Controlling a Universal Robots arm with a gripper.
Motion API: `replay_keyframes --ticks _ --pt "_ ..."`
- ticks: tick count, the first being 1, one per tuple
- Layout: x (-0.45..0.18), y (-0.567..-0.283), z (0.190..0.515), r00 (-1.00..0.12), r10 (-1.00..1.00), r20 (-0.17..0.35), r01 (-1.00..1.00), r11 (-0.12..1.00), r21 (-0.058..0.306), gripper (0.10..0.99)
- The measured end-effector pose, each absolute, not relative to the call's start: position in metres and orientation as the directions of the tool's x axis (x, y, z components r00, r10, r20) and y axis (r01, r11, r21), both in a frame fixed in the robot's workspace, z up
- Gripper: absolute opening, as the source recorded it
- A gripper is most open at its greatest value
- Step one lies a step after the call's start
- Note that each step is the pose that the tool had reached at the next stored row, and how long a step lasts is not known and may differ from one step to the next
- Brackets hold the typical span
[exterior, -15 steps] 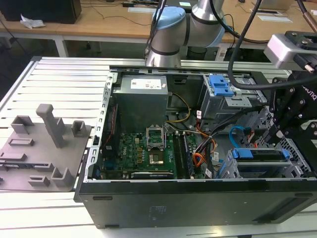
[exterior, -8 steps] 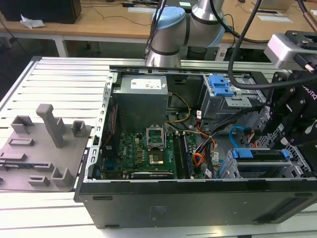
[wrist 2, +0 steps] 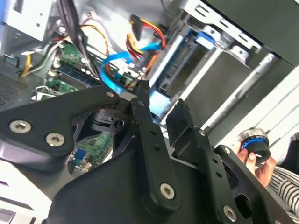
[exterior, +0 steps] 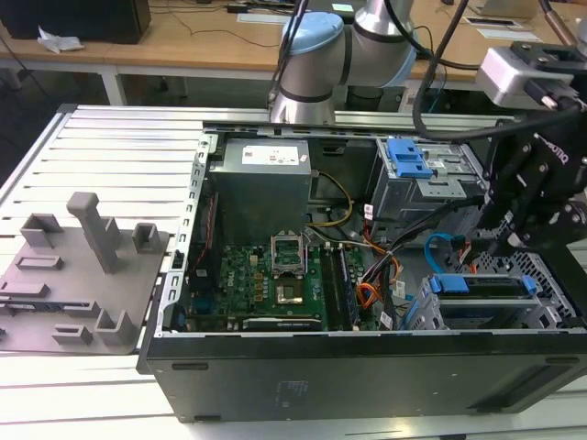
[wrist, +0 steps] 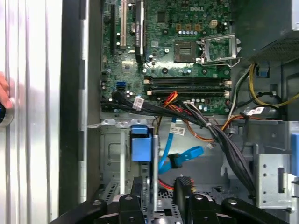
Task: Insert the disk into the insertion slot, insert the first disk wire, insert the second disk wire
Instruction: 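Insert the first disk wire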
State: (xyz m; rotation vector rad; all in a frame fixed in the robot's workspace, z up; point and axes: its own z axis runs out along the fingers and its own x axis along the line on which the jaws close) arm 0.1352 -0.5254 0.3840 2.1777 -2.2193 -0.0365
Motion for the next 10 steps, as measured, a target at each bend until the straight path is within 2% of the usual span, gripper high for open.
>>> replay_keyframes --ticks 4,10 --pt "0.136 -0.508 0.382 -0.019 -1.000 0.008 -0.999 0.019 0.039 0.420" --pt "0.141 -0.505 0.368 -0.019 -1.000 0.009 -0.999 0.019 0.043 0.420"
